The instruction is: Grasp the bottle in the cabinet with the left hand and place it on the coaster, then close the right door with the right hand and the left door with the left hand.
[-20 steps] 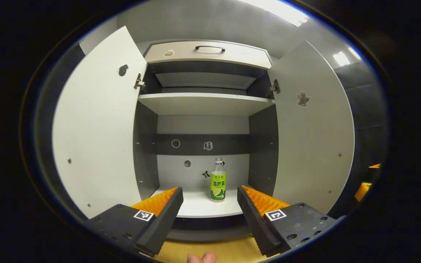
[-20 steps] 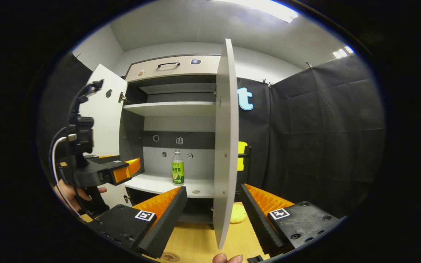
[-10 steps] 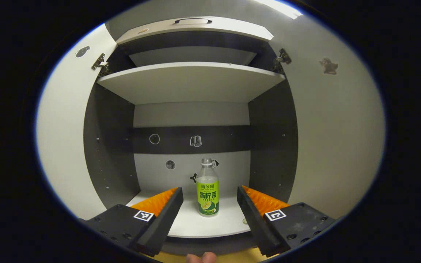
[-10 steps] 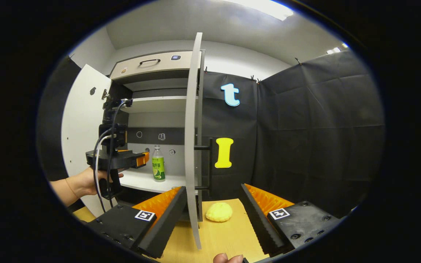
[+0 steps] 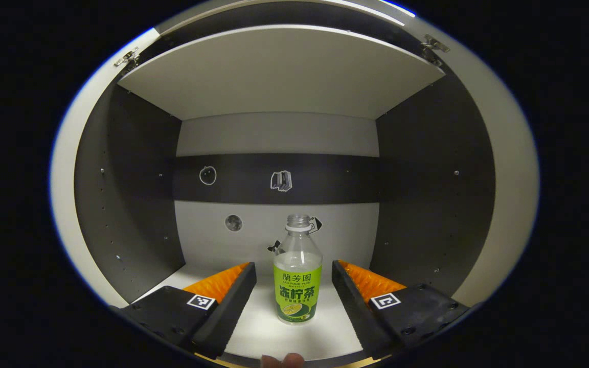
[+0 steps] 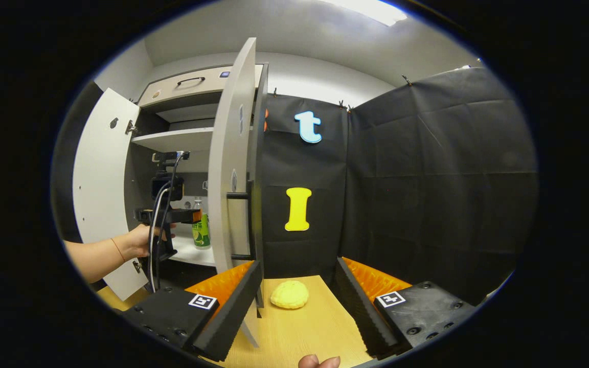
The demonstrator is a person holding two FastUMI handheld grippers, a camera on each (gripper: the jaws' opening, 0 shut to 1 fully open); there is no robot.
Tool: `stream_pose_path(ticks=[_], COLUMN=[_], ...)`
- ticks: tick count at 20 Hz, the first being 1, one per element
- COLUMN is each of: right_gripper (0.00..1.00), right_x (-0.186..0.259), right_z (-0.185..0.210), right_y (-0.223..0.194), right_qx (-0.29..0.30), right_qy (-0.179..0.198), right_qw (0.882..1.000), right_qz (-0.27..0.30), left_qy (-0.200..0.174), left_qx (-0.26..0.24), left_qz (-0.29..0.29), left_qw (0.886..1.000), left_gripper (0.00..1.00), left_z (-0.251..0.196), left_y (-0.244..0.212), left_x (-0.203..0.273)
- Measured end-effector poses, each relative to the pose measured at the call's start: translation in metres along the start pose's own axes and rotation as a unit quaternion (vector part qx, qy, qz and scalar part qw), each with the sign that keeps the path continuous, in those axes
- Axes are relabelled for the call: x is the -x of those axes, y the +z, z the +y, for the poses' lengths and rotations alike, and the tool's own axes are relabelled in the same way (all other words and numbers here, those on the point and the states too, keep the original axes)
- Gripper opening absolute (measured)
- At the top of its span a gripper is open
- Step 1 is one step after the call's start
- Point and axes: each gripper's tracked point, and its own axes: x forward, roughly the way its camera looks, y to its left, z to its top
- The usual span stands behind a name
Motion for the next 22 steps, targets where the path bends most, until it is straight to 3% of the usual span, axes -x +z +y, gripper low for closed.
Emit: stream_pose_path(ticks=[9, 11, 12, 13, 18, 22], right_gripper=[0.97, 0.97, 0.97, 0.97, 0.97, 0.97], right_x=[-0.016, -0.016, -0.016, -0.015, -0.008, -0.006], right_z=[-0.029, -0.026, -0.024, -0.022, -0.015, -0.005], right_y=[-0.009, -0.008, -0.008, -0.007, -0.001, 0.006], right_qx=[-0.014, -0.011, -0.011, -0.011, -0.014, -0.014], right_qy=[-0.031, -0.033, -0.031, -0.031, -0.031, -0.028], right_qw=[0.999, 0.999, 0.999, 0.999, 0.999, 0.999], right_qz=[0.006, 0.004, 0.004, 0.002, -0.004, -0.01], left_qy=[-0.003, -0.008, -0.015, -0.021, -0.041, -0.061], left_qx=[-0.033, -0.035, -0.031, -0.029, -0.031, -0.03], left_qz=[-0.005, -0.007, -0.005, -0.005, -0.016, -0.023], left_qw=[0.999, 0.999, 0.999, 0.999, 0.999, 0.997], left_gripper=[0.95, 0.88, 0.8, 0.8, 0.78, 0.78], left_z=[-0.002, -0.005, -0.007, -0.007, -0.002, 0.002], left_y=[-0.003, -0.003, -0.003, -0.003, 0.012, 0.025], left_x=[-0.048, -0.049, -0.048, -0.047, -0.025, 0.03])
